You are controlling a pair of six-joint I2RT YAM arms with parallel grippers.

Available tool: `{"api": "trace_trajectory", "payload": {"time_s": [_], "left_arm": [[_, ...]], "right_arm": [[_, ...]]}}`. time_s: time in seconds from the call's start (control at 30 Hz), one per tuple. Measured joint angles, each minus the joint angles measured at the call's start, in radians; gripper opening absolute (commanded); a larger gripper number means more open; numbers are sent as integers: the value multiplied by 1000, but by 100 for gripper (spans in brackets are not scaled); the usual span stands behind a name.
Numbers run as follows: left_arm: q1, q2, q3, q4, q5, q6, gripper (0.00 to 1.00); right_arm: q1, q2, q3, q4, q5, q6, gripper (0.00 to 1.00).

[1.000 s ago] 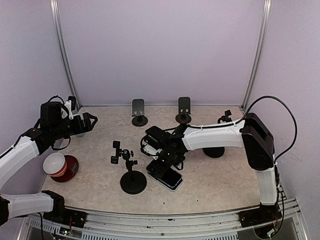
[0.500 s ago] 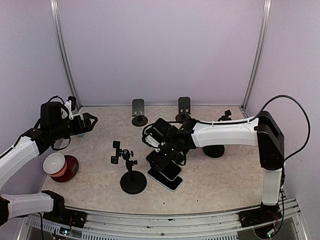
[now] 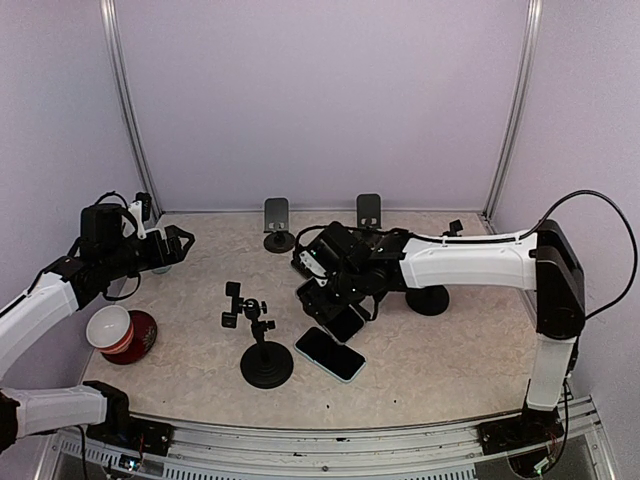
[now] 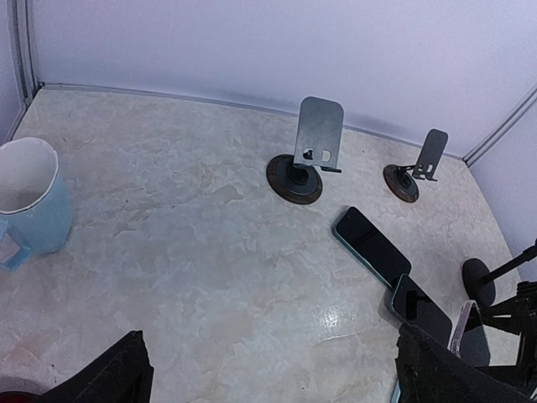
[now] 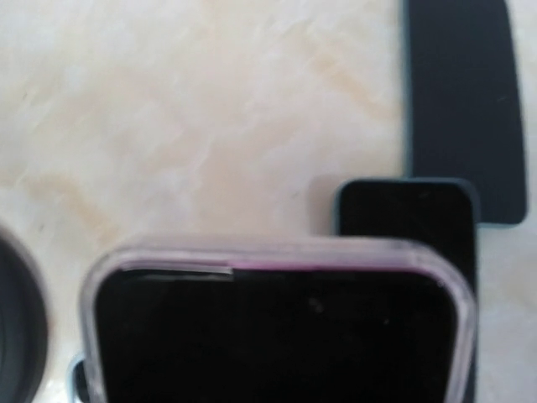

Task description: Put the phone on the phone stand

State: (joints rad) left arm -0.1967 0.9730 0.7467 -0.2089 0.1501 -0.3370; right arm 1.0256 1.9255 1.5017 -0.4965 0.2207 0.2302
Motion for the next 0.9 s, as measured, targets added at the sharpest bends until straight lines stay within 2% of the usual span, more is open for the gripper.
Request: {"api": "trace_trajectory", "payload": {"time_s": [0.67,0.9], "left_arm": [[0,-4,0,0,0,0,99],[0,-4,0,0,0,0,99]], "right_arm": [[-101,-50,-62,163,101,38,58],[-171,-70,-105,241,114,53,58]]}}
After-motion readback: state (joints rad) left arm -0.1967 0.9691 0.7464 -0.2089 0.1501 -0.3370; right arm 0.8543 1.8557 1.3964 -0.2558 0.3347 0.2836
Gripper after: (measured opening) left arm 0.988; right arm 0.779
